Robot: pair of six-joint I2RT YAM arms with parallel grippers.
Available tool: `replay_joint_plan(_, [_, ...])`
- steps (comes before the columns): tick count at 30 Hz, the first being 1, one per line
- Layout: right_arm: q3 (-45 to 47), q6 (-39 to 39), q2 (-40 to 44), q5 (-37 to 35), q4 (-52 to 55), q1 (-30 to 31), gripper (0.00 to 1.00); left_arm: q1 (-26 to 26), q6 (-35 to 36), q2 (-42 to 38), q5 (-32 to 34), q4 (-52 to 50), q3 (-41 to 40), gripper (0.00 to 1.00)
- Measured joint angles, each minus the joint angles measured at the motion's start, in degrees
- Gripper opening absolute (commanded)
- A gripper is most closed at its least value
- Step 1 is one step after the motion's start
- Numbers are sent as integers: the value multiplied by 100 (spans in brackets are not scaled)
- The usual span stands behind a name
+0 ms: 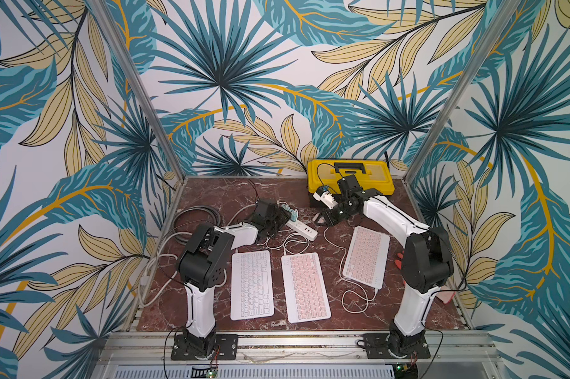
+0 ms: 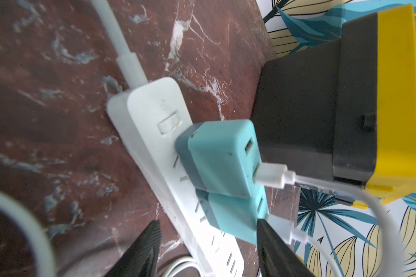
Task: Unplug the wireless keyboard
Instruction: Remove the plug from the socket, then place the plug at the center of the board.
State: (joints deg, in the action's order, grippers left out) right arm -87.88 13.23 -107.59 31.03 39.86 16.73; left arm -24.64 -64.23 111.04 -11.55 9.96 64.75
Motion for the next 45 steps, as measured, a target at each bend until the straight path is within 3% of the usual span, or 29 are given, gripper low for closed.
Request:
replay_joint_plan(5, [133,-184,142,160,-127,-57,22,-2,461,-479,-352,-229,-87,66])
replay_joint_plan(11, [203,-457,140,-302,-118,-57,23,-122,778,-824,-649,-227,-184,66])
replay_joint_plan(21, [791,-927,94,-916,-52,-7,24,-446,852,-804,-669,-295,-334,66])
replay_joint_plan(31, [933,-1239,-295,-1325,-42,210,30,-452,852,-785,-671,-297,-334,65])
replay_joint_plan(41, [933,-1325,-439,-1410,-55,223,45,-452,852,-704,-675,-299,-334,66])
replay_joint_plan(45, [935,-1325,-439,-1410,-57,223,45,-452,852,-691,-675,-302,-334,65])
